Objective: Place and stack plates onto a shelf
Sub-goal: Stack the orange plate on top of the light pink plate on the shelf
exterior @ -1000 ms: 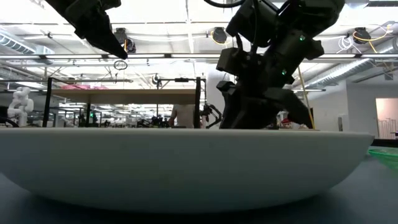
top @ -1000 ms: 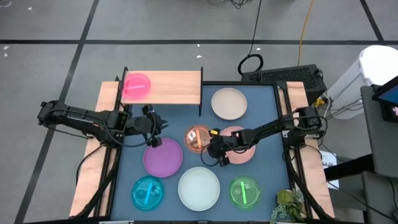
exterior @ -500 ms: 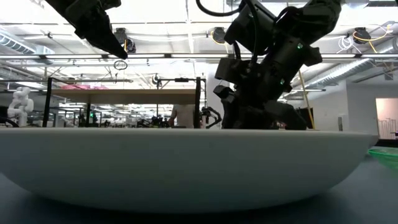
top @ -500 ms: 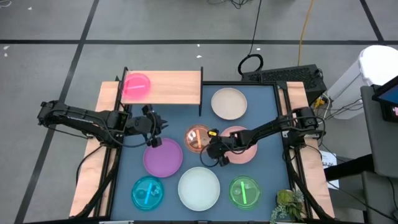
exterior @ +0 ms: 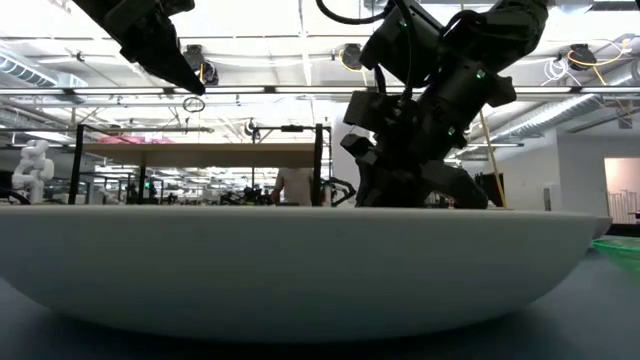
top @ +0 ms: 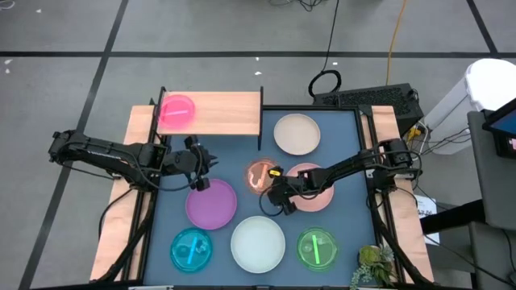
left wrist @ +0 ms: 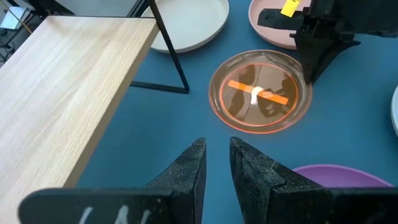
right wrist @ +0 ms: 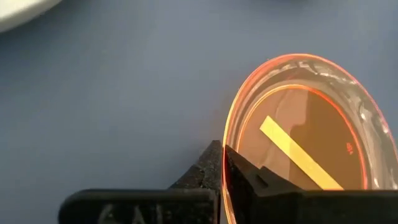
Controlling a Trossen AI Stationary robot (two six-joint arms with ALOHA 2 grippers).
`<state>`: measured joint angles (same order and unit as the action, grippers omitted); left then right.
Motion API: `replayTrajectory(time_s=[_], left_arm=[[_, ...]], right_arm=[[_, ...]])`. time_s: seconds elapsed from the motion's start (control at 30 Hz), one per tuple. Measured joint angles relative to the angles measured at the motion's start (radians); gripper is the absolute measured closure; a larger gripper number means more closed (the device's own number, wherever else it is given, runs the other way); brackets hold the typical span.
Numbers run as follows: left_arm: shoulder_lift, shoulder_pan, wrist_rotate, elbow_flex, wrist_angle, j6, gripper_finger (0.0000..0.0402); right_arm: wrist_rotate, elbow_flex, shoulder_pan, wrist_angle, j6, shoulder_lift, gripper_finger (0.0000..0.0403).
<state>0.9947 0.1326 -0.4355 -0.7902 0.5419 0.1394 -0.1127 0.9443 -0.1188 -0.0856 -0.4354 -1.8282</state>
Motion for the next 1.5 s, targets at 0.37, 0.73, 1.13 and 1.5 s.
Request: replayTrajectory(time_s=[0.37,0.73,1.13,1.5], left_arm=[[0.000,0.000,0.000,0.000,0.000,0.020,0.0323],[0.000,0.000,0.000,0.000,0.000,0.026,0.0323],[0.000,0.000,0.000,0.000,-0.017,0.025,0.0323],[0.000,0.000,0.000,0.000,-0.037,0.034,0.0323]], right_arm=[[0.008,0.000,0.000,-0.008,0.002,0.000,0.0389],[-0.021,-0.001,0.000,0.017,0.072,0.021,0.0324],[-0.018,-0.001,0.000,0.076,0.092,0.064,0.0317],[0.013,-0.001,0.000,0.083,0.080,0.057,0.0318]])
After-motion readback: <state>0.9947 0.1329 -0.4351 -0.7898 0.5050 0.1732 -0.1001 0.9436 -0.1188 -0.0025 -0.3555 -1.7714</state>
